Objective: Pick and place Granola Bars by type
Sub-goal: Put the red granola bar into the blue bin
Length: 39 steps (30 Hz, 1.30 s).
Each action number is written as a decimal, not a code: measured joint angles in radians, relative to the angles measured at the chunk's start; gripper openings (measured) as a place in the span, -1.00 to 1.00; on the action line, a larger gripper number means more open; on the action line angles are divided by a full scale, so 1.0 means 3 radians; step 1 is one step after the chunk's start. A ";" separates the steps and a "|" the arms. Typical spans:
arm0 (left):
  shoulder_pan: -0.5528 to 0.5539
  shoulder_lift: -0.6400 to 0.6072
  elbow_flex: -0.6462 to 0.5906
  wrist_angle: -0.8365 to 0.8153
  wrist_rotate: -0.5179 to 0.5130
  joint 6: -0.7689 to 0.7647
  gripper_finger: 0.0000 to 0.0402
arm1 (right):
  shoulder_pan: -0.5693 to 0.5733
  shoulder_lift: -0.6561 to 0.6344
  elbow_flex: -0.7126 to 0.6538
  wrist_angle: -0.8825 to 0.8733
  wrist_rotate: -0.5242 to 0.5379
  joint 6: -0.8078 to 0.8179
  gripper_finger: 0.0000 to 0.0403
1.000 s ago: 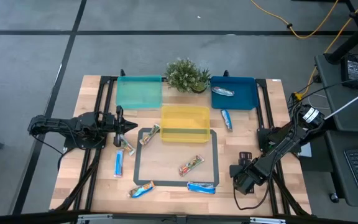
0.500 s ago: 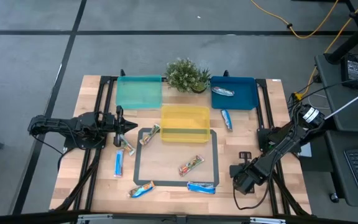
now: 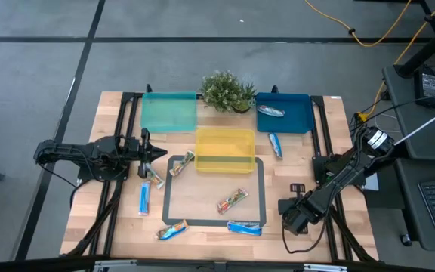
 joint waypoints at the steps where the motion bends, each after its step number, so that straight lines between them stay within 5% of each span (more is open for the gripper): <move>1: 0.0000 0.0000 -0.0001 -0.0001 0.0001 0.0000 -0.95 | -0.0010 0.0001 0.0008 -0.0001 -0.0001 0.0015 -0.84; 21: 0.0000 0.0000 0.0000 0.0001 0.0000 0.0000 -0.95 | -0.0527 -0.0346 0.0867 -0.0057 0.0761 -0.0537 -0.85; 39: 0.0000 0.0000 0.0001 0.0001 0.0000 0.0000 -0.95 | -0.0846 -0.1086 0.0888 -0.0121 0.1259 -0.0811 -0.83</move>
